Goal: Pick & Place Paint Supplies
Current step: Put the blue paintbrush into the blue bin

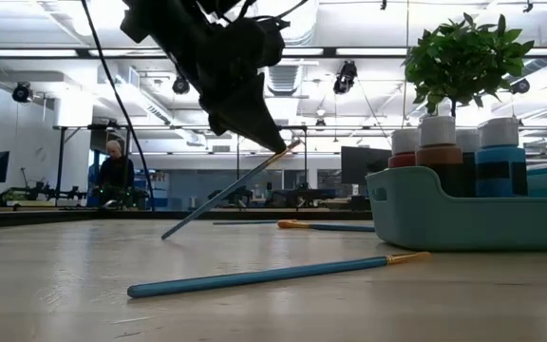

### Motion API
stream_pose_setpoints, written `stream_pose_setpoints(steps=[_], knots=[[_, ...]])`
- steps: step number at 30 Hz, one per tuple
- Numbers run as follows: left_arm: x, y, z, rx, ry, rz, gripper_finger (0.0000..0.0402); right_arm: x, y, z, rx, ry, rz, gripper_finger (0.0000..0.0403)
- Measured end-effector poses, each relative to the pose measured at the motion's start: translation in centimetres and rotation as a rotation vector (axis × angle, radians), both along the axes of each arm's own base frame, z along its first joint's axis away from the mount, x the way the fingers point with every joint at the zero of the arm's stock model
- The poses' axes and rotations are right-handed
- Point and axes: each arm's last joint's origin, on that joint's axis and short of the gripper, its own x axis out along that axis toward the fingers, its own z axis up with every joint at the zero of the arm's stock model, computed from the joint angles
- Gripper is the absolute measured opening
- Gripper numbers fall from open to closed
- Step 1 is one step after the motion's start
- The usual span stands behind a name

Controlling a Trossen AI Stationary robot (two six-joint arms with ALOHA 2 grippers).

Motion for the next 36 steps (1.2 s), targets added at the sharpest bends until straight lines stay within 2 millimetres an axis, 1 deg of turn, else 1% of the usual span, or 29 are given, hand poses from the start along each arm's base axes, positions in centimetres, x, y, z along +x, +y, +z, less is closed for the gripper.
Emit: stream_pose_setpoints(steps=[9,16,18,19,24,27,29,32,34,36], knots=[[0.0,-0.1,0.1,0.026,-0.008,-0.007,0.0000,1.5,-1.2,-0.2,0.006,0.027,-0.023,0.0182],[0.0,-0.2,0.0,0.032,-0.006,-0.005,0.0000,4.1,-1.7,-1.6,0.013,0.070,0.001,0.0182],[-0.1,-0.2,0.0,0.024,0.005,-0.014,0.0000,4.3,-1.7,-1.7,-0.010,0.074,0.007,0.0182],[-0.2,-0.2,-0.1,0.026,0.020,-0.020,0.0000,4.4,-1.6,-1.6,-0.015,0.072,0.009,0.0182],[-1.0,-0.2,-0.8,0.015,0.133,-0.047,0.0000,4.1,-1.3,0.1,-0.011,0.033,0.032,0.0182],[-1.1,-0.5,-1.1,-0.002,0.127,-0.069,0.0003,3.9,-1.1,0.8,-0.026,0.021,0.051,0.0182],[-0.9,-1.0,-1.0,0.004,0.088,-0.095,0.0014,3.8,-0.9,1.1,-0.026,0.015,0.060,0.0182],[-0.4,-1.9,-1.3,0.028,0.021,-0.161,0.0050,3.8,-0.7,1.2,-0.031,0.014,0.068,0.0182],[0.0,-2.4,-2.2,0.048,0.017,-0.189,0.0079,3.8,-0.6,1.1,-0.032,0.018,0.068,0.0182],[0.6,-2.5,-3.0,0.068,0.024,-0.181,0.0104,3.7,-0.5,1.0,-0.036,0.023,0.073,0.0182]])
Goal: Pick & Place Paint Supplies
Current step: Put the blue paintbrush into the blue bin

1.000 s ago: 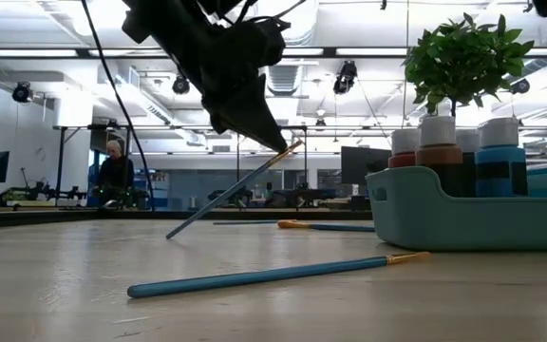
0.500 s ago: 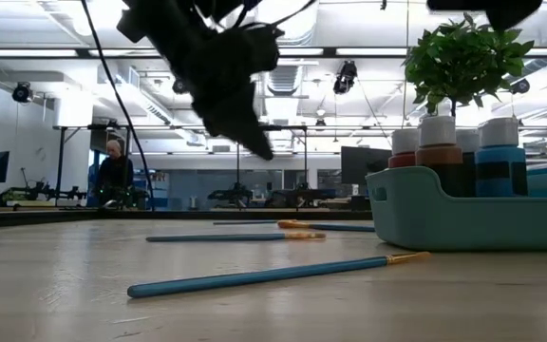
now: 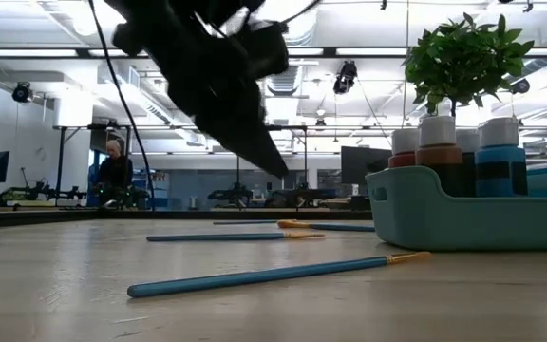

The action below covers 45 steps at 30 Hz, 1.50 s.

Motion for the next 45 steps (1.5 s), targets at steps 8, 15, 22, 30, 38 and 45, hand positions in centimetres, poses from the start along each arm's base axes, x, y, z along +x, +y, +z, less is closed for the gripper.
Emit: stream_pose_setpoints(steps=[8,15,22,30,38,45], knots=[[2.9,0.3,-2.0,0.057,0.023,0.015,0.0132,-0.4,0.4,0.0,0.006,-0.003,0.021,0.0182],[4.7,0.9,-3.7,0.097,0.066,0.039,0.0132,-1.0,1.0,-0.1,0.003,0.002,0.047,0.0182],[5.3,1.2,-5.2,0.095,0.108,0.073,0.0128,-1.5,1.3,-0.1,0.003,0.002,0.059,0.0182],[5.2,1.4,-6.6,0.060,0.150,0.149,0.0032,-1.5,1.3,-0.1,0.005,0.003,0.059,0.0182],[4.9,1.5,-5.5,0.040,0.147,0.164,0.0003,-1.5,1.3,-0.1,0.009,0.004,0.057,0.0182],[3.9,1.7,-1.0,0.048,0.086,0.147,0.0001,-1.7,1.4,-0.2,0.009,0.004,0.063,0.0182]])
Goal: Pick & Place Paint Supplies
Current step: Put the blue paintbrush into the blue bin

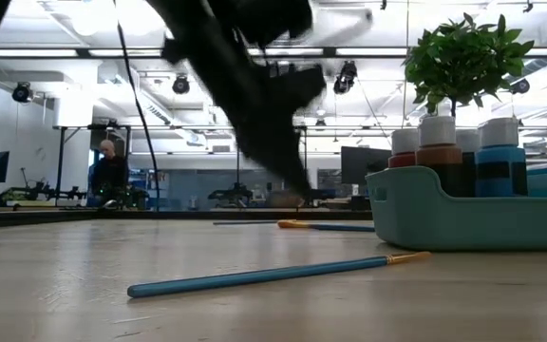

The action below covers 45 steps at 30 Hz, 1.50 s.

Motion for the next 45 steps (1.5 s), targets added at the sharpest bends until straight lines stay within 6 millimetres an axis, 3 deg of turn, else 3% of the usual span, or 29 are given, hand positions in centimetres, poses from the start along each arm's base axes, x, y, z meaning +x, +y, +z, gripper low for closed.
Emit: stream_pose_setpoints(steps=[6,11,15,23,32,45], knots=[[-0.8,-1.1,5.7,0.006,-0.188,-0.072,0.0001,0.0,-0.1,-0.2,-0.010,-0.005,-0.010,0.0182],[-2.0,-3.4,12.0,0.008,-0.502,-0.192,0.0000,0.0,0.0,-0.7,-0.075,-0.034,-0.059,0.0182],[-3.1,-5.0,15.3,-0.002,-0.737,-0.299,0.0000,0.4,0.3,-0.6,-0.129,-0.090,-0.096,0.0182],[-3.0,-6.3,15.5,-0.029,-0.855,-0.393,0.0000,2.4,-0.1,1.4,-0.221,-0.216,-0.101,0.0182],[-3.1,-7.4,16.2,-0.057,-0.957,-0.487,0.0000,5.7,-2.6,1.0,-0.255,-0.218,-0.060,0.0182],[-3.5,-8.5,16.5,-0.061,-0.992,-0.549,0.0000,7.8,-4.6,2.2,-0.201,-0.330,0.117,0.0182]])
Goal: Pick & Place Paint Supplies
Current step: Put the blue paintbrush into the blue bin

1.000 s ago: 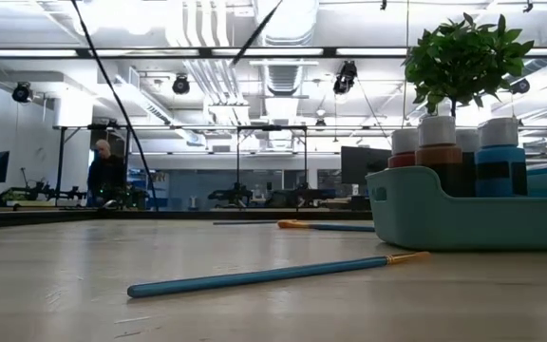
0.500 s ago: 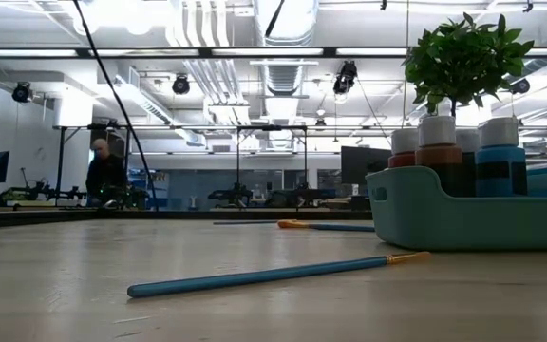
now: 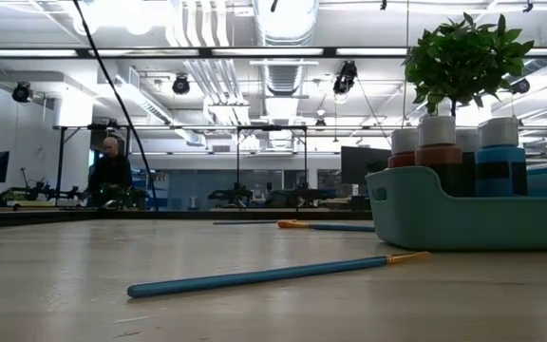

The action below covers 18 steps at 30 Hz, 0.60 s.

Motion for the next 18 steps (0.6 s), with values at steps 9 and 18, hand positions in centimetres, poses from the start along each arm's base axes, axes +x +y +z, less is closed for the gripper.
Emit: stream_pose_setpoints(steps=[9,18], knots=[[0.0,0.0,0.0,0.003,-0.002,-0.004,0.0000,0.4,-0.3,0.7,0.017,-0.053,0.083,0.0182],[0.0,0.0,0.0,0.003,-0.003,-0.003,0.0000,0.9,-0.2,2.3,0.001,-0.089,0.135,0.0182]])
